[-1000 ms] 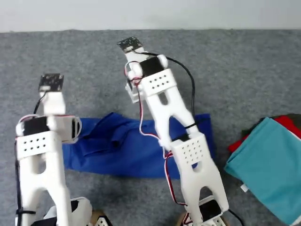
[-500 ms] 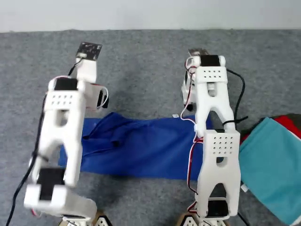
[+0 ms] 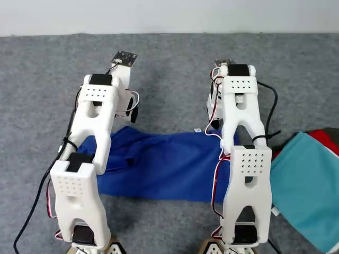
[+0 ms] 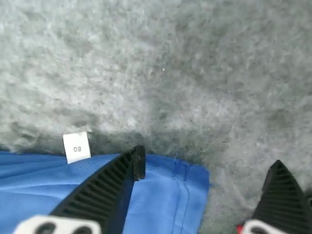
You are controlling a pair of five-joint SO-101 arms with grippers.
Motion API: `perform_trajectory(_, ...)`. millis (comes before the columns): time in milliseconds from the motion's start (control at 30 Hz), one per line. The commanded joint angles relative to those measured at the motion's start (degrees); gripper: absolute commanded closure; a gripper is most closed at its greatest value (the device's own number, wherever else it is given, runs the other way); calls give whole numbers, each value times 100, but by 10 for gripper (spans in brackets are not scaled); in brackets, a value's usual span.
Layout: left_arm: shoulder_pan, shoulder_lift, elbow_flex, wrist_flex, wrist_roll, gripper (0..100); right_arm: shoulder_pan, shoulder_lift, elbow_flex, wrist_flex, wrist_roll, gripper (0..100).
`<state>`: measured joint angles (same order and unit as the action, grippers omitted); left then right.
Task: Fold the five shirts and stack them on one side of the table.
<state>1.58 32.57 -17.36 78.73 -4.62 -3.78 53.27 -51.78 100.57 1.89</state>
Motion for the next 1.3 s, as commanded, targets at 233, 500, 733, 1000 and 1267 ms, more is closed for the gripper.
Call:
perform_trajectory(233, -18, 18, -180, -114, 26, 830, 22, -189, -18, 215, 62, 619)
perform_trajectory(500, -53, 686, -224, -70, 9, 837, 31, -189, -9, 215, 62, 619)
perform_trajectory(733, 97, 211, -198, 484, 0, 914, 22, -189, -9, 215, 62, 619)
perform_trajectory(1000, 114, -79, -189, 1143, 0, 916, 13, -189, -9, 224, 53, 619)
perform_trajectory(1267, 167, -88, -189, 1442, 0, 916, 13, -189, -9, 224, 53, 619)
